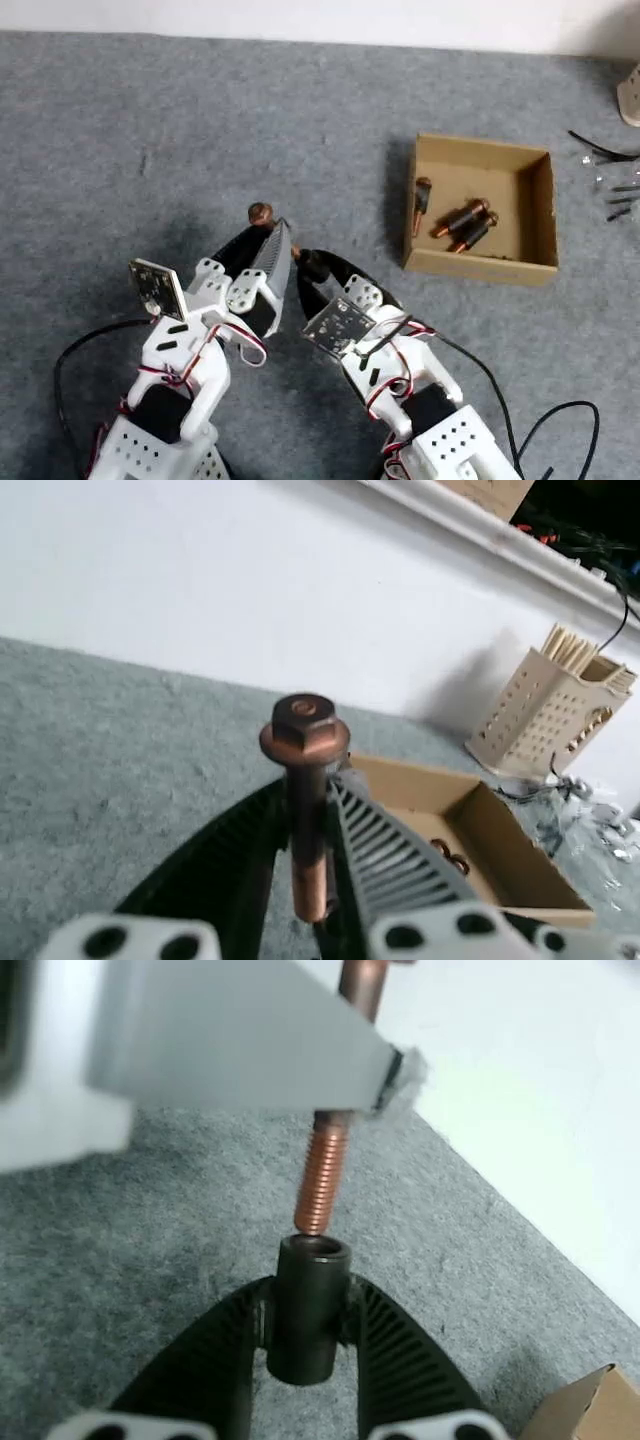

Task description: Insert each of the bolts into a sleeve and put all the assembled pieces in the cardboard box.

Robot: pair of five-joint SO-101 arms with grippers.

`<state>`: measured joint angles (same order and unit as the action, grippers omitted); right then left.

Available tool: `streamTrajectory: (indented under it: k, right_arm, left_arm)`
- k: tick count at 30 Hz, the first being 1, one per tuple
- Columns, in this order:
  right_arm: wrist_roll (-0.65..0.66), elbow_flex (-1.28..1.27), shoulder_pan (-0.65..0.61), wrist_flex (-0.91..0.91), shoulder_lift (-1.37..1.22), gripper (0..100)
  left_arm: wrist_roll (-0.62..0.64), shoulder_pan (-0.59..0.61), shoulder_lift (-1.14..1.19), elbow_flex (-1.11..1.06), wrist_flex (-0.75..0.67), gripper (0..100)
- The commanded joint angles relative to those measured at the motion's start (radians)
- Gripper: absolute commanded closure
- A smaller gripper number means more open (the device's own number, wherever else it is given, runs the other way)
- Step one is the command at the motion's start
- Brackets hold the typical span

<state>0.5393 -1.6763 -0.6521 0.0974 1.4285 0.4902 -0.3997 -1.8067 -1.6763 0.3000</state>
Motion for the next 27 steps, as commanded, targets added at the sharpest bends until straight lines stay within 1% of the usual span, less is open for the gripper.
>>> streamTrajectory:
  k: [1, 5, 7, 10, 13, 16, 19, 22, 24, 25, 27]
  right_arm:
    - [0.009, -0.124, -0.004, -0.008, 0.018, 99.3]
    - [0.009, -0.125, -0.007, -0.007, 0.018, 99.3]
    - [0.012, -0.125, -0.008, -0.005, 0.018, 99.3]
    - [0.011, -0.125, -0.004, -0.008, 0.018, 99.3]
    - [0.009, -0.125, 0.013, -0.015, 0.018, 99.3]
    - [0.008, -0.125, 0.036, -0.033, 0.018, 99.3]
    - [-0.031, -0.125, 0.041, -0.036, 0.018, 99.4]
    - [-0.034, -0.125, 0.041, -0.036, 0.018, 99.4]
    - [-0.034, -0.125, 0.039, -0.036, 0.018, 99.4]
    - [-0.034, -0.127, 0.039, -0.036, 0.018, 99.4]
    - [-0.034, -0.127, 0.039, -0.036, 0.018, 99.4]
  left_arm:
    - [0.014, -0.061, -0.013, -0.008, -0.026, 99]
    - [0.017, -0.042, -0.013, 0.054, -0.026, 99]
    - [0.061, -0.036, -0.013, 0.061, -0.023, 99]
    - [0.110, -0.027, -0.012, 0.044, 0.025, 99]
    - [0.110, -0.068, -0.012, 0.048, 0.097, 99]
    - [0.112, -0.094, -0.012, 0.048, 0.130, 99]
    - [0.107, -0.148, -0.012, 0.045, 0.175, 99]
    - [0.104, -0.147, -0.012, 0.050, 0.180, 99]
    - [0.089, -0.116, -0.012, 0.050, 0.178, 95]
    - [0.075, -0.110, -0.010, 0.048, 0.180, 90]
    - [0.060, -0.127, -0.005, 0.041, 0.183, 76]
